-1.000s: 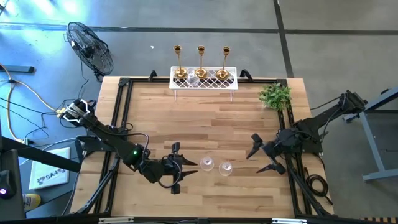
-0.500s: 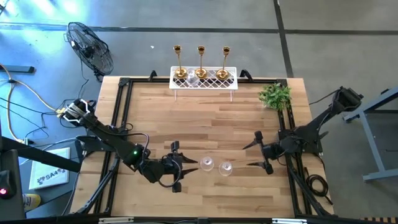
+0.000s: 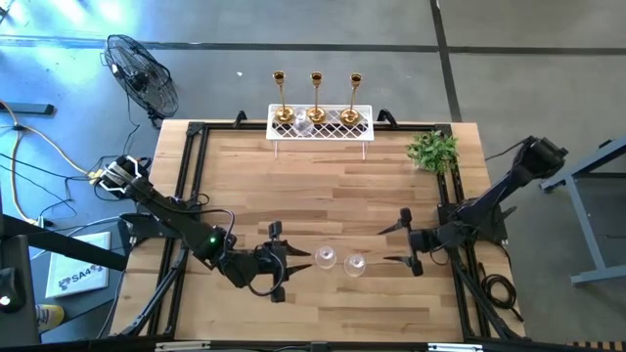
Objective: Pick & Place candle stick holders
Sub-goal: Put the right glass candle holder on the shelf
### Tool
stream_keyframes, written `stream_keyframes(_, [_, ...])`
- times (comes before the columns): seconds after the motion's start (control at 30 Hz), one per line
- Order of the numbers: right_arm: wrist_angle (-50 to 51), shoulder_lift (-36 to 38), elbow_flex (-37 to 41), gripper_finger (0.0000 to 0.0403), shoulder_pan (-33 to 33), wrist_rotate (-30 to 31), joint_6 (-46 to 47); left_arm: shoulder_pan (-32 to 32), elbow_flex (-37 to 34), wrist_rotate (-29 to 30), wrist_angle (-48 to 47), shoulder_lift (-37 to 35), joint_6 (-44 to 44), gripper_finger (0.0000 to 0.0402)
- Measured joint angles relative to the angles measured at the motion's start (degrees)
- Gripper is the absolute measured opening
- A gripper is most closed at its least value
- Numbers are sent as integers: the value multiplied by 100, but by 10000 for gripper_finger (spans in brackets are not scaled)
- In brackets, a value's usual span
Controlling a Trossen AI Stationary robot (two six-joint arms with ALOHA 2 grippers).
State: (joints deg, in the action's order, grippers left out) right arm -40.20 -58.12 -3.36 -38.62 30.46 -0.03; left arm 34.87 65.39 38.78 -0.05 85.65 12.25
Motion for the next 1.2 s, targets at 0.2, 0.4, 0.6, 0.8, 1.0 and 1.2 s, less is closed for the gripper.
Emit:
stream_keyframes(0.2, [-168,-238,5,327,-1,-122,664,0,0,45,9,0,2,108])
stream_keyframes(0.4, [0,-263,55,326,-1,-90,1540,2,0,-157,7,0,23,108])
stream_keyframes(0.6, [47,-263,55,327,-1,-50,1596,2,0,-195,4,0,24,108])
stream_keyframes(0.8, [52,-268,55,327,-1,-181,1521,0,0,-176,4,0,4,108])
stream_keyframes(1.0, [102,-293,55,326,-1,-485,1507,0,0,-45,15,0,2,108])
stream_keyframes(1.2, [-45,-534,45,327,-1,-557,1408,0,0,-44,17,0,3,108])
